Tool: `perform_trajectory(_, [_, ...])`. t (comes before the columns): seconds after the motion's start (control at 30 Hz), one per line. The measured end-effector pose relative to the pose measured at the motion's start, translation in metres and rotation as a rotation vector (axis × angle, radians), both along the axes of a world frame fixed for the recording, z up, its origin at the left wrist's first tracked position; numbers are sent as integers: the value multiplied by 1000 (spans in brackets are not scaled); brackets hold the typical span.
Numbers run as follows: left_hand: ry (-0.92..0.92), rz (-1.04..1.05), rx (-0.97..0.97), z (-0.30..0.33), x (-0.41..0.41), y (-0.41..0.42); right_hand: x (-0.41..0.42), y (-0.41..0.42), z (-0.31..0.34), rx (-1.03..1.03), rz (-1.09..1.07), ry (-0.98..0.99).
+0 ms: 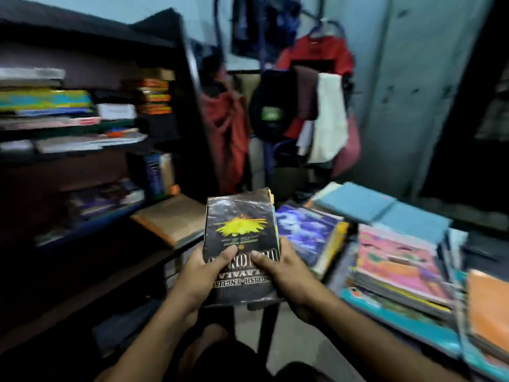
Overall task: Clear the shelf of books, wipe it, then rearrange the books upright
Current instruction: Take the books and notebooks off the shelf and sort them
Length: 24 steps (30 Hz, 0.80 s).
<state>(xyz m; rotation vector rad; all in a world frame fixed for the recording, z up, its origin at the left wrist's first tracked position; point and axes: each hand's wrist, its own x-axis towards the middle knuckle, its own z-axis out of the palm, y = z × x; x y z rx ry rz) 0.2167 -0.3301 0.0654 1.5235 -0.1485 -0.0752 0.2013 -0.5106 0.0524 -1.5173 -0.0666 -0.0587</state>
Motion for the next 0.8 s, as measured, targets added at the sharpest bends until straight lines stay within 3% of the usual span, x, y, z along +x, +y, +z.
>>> perform_trajectory(0.17, [33,-252,-198,49,-17,-105,-38,-104,35,103,-227,-26])
perform_trajectory(0.27, [-56,-230,-140,47,-16,-157,-53,-163,47,212,-365,25])
perform_trajectory(0.43, [-576,-322,567,23,-13,-226,-41,-268,55,220,-660,107])
perform_trajectory(0.53, [-738,-464,1052,5,-9,-251,-23,-328,50,177,-781,123])
perform_trajectory(0.6, [-839,-442,1315,2,-9,-263,-13,-360,46,210,-834,138])
perform_trajectory(0.8, [-868,-429,1514,19,5,-291,41,-395,16,138,-888,219])
